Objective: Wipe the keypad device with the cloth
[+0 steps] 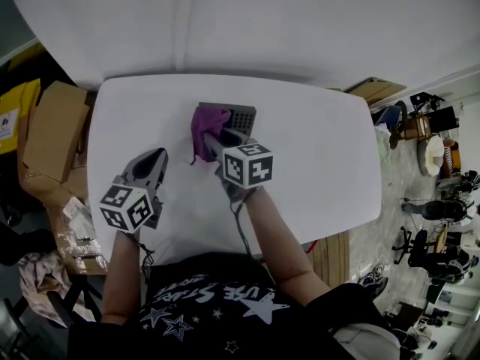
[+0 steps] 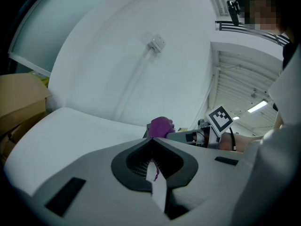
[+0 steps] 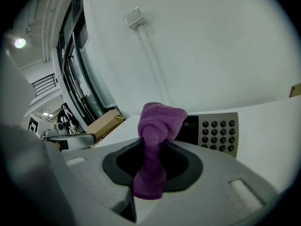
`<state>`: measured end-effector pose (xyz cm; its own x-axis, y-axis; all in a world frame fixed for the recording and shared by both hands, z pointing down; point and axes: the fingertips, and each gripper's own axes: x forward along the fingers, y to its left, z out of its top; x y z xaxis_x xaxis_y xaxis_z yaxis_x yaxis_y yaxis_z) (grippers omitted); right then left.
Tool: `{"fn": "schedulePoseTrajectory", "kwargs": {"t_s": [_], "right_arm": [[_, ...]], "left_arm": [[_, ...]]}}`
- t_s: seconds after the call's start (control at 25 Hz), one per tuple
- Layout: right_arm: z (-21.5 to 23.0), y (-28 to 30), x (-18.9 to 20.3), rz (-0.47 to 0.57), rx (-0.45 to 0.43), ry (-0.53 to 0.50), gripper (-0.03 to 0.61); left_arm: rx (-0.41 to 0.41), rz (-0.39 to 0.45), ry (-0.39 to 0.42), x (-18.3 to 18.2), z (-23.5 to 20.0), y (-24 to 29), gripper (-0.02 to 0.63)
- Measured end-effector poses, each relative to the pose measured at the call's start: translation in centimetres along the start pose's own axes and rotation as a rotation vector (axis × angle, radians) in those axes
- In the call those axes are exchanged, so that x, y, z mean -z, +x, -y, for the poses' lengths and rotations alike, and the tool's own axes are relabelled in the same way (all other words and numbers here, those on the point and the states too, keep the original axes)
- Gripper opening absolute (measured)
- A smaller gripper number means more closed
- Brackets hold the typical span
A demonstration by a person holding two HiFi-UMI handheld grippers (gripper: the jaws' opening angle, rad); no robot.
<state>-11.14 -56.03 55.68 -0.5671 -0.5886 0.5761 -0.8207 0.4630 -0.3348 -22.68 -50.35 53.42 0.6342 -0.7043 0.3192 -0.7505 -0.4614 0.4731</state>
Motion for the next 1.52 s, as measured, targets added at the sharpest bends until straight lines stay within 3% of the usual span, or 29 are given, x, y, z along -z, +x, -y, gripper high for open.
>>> {"fn": "schedulePoseTrajectory", "kwargs": {"t_s": [0.64,1.52], "right_arm": [[2.0,-0.1,0.3,0.004,0.028,0.022,0.100],[8.4,-5.1,1.7,0.038,0.168,0.099,0.100]], "left_arm": [[-0.001,-0.013,0.009,0.2,0.0,0.5,0.008],[0.070,-0.044,0.043,0.9,3.8,2.3,0.008]]}}
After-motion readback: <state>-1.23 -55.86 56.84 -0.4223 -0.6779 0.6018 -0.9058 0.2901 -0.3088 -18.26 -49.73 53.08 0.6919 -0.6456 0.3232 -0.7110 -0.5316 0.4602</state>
